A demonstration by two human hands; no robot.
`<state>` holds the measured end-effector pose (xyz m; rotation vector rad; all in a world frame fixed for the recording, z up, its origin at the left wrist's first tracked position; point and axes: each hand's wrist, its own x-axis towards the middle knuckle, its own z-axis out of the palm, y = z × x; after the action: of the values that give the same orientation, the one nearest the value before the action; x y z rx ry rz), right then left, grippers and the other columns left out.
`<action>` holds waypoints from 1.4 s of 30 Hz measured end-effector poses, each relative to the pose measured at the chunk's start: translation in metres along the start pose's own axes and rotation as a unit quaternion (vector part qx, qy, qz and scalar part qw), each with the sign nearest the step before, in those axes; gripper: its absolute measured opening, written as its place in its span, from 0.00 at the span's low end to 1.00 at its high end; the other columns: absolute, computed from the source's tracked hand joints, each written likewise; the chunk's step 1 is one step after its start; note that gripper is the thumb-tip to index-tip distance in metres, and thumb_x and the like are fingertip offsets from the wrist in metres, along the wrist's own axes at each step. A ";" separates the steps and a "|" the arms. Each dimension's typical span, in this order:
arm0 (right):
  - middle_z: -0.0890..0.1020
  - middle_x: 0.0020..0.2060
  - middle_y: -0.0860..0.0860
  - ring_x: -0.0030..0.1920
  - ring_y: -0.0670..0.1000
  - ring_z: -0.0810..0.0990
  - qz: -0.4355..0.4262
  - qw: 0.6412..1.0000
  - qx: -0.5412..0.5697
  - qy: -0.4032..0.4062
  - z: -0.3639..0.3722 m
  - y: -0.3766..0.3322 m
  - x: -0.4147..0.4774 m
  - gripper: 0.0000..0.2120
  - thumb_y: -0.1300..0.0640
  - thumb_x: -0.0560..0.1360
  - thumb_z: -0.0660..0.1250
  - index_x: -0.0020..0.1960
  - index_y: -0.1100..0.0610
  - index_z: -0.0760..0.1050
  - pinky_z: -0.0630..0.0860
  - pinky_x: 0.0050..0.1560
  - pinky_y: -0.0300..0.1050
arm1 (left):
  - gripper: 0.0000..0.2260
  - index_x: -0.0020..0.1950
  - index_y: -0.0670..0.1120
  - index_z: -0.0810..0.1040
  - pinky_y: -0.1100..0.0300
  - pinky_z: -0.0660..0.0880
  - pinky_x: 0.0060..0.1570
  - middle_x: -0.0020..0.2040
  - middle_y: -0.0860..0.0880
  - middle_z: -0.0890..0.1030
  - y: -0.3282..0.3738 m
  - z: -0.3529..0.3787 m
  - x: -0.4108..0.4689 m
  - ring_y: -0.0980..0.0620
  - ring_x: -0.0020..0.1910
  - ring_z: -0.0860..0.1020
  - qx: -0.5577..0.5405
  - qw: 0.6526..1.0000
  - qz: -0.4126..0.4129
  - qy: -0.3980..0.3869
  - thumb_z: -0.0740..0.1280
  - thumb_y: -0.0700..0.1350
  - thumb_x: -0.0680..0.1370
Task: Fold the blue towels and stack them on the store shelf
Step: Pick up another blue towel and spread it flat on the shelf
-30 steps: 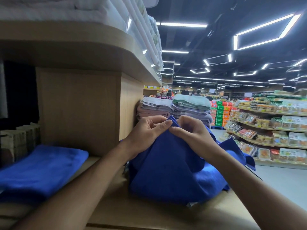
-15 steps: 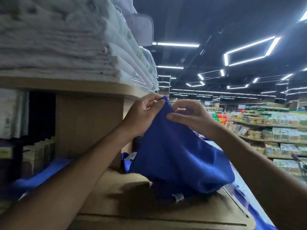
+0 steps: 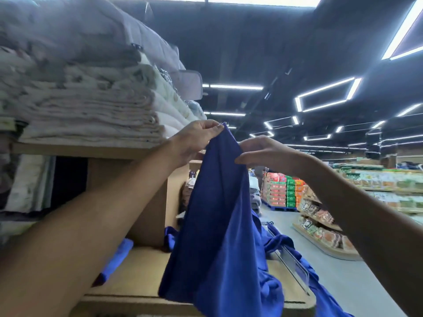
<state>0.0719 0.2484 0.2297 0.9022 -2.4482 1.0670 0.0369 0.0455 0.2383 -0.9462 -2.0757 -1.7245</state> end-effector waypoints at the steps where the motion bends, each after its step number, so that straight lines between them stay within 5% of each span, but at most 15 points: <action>1: 0.82 0.58 0.67 0.56 0.58 0.83 0.006 1.000 -0.013 -0.012 -0.003 -0.004 -0.001 0.14 0.67 0.78 0.67 0.61 0.71 0.78 0.76 0.66 0.59 | 0.07 0.52 0.50 0.79 0.55 0.77 0.40 0.50 0.46 0.80 0.005 -0.001 0.000 0.48 0.45 0.78 -0.001 1.000 0.001 -0.002 0.63 0.49 0.84; 4: 0.84 0.51 0.59 0.50 0.50 0.82 0.019 0.999 -0.029 -0.030 -0.013 -0.016 -0.002 0.12 0.68 0.77 0.65 0.58 0.68 0.80 0.81 0.57 0.50 | 0.07 0.52 0.51 0.79 0.57 0.76 0.40 0.49 0.47 0.80 0.022 -0.005 0.001 0.50 0.44 0.77 0.017 1.000 0.016 0.008 0.63 0.50 0.84; 8: 0.83 0.50 0.58 0.51 0.53 0.82 0.042 0.996 -0.044 -0.059 -0.022 -0.026 -0.007 0.13 0.66 0.75 0.66 0.58 0.69 0.79 0.82 0.56 0.51 | 0.10 0.43 0.50 0.77 0.66 0.71 0.30 0.42 0.49 0.79 0.041 -0.015 0.006 0.54 0.35 0.75 0.087 0.989 0.087 0.080 0.64 0.48 0.84; 13: 0.84 0.49 0.59 0.48 0.51 0.82 0.075 0.991 -0.086 -0.076 -0.023 -0.031 -0.017 0.13 0.61 0.70 0.65 0.51 0.63 0.82 0.81 0.55 0.48 | 0.07 0.48 0.49 0.79 0.59 0.72 0.45 0.47 0.46 0.82 0.052 -0.029 0.021 0.50 0.44 0.78 0.189 0.955 0.173 0.149 0.64 0.47 0.83; 18: 0.81 0.29 0.49 0.27 0.46 0.77 0.103 0.985 -0.080 -0.110 -0.028 -0.020 -0.031 0.12 0.65 0.74 0.65 0.37 0.56 0.83 0.71 0.27 0.36 | 0.11 0.56 0.51 0.80 0.57 0.73 0.50 0.49 0.50 0.82 0.052 -0.056 0.028 0.49 0.51 0.80 0.323 0.883 0.239 0.244 0.62 0.53 0.82; 23: 0.85 0.35 0.47 0.32 0.45 0.79 0.131 0.978 -0.095 -0.130 -0.043 -0.006 -0.044 0.07 0.62 0.78 0.69 0.47 0.59 0.85 0.74 0.33 0.36 | 0.12 0.53 0.55 0.77 0.52 0.74 0.49 0.45 0.56 0.78 0.050 -0.073 0.025 0.46 0.49 0.80 0.371 0.846 0.250 0.291 0.58 0.59 0.81; 26: 0.88 0.46 0.54 0.45 0.56 0.86 0.133 0.978 -0.103 -0.126 -0.056 0.003 -0.052 0.07 0.60 0.78 0.70 0.53 0.57 0.86 0.83 0.46 0.49 | 0.13 0.55 0.55 0.77 0.50 0.76 0.49 0.44 0.54 0.80 0.050 -0.081 0.019 0.45 0.48 0.80 0.381 0.834 0.256 0.306 0.58 0.60 0.80; 28: 0.87 0.50 0.57 0.52 0.61 0.86 0.120 0.983 -0.100 -0.094 -0.065 0.010 -0.055 0.07 0.60 0.78 0.71 0.54 0.55 0.86 0.83 0.53 0.57 | 0.13 0.56 0.55 0.77 0.49 0.76 0.49 0.45 0.53 0.81 0.047 -0.085 0.014 0.44 0.49 0.80 0.395 0.826 0.258 0.310 0.58 0.59 0.81; 33: 0.85 0.50 0.65 0.46 0.62 0.85 0.061 0.995 -0.042 0.060 -0.074 0.024 -0.057 0.09 0.68 0.78 0.68 0.54 0.60 0.85 0.80 0.52 0.58 | 0.12 0.55 0.52 0.75 0.47 0.75 0.46 0.43 0.48 0.82 0.033 -0.098 -0.008 0.39 0.48 0.80 0.424 0.795 0.293 0.318 0.58 0.57 0.82; 38: 0.86 0.44 0.63 0.35 0.53 0.85 0.012 0.988 0.007 0.154 -0.067 0.028 -0.056 0.16 0.74 0.77 0.64 0.51 0.56 0.82 0.81 0.32 0.43 | 0.12 0.53 0.48 0.73 0.49 0.72 0.39 0.39 0.47 0.80 0.003 -0.106 -0.041 0.40 0.40 0.79 0.413 0.795 0.323 0.305 0.57 0.55 0.84; 42: 0.88 0.46 0.55 0.41 0.51 0.87 -0.020 0.982 0.053 0.179 -0.051 0.040 -0.060 0.13 0.67 0.77 0.70 0.56 0.51 0.82 0.82 0.36 0.41 | 0.13 0.51 0.47 0.72 0.51 0.65 0.35 0.35 0.47 0.77 -0.026 -0.111 -0.070 0.49 0.34 0.74 0.380 0.805 0.318 0.327 0.56 0.55 0.85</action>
<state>0.0927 0.3326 0.2118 0.7134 -2.0870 1.2342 0.0514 -0.0836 0.2045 -0.5514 -1.4804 -0.6097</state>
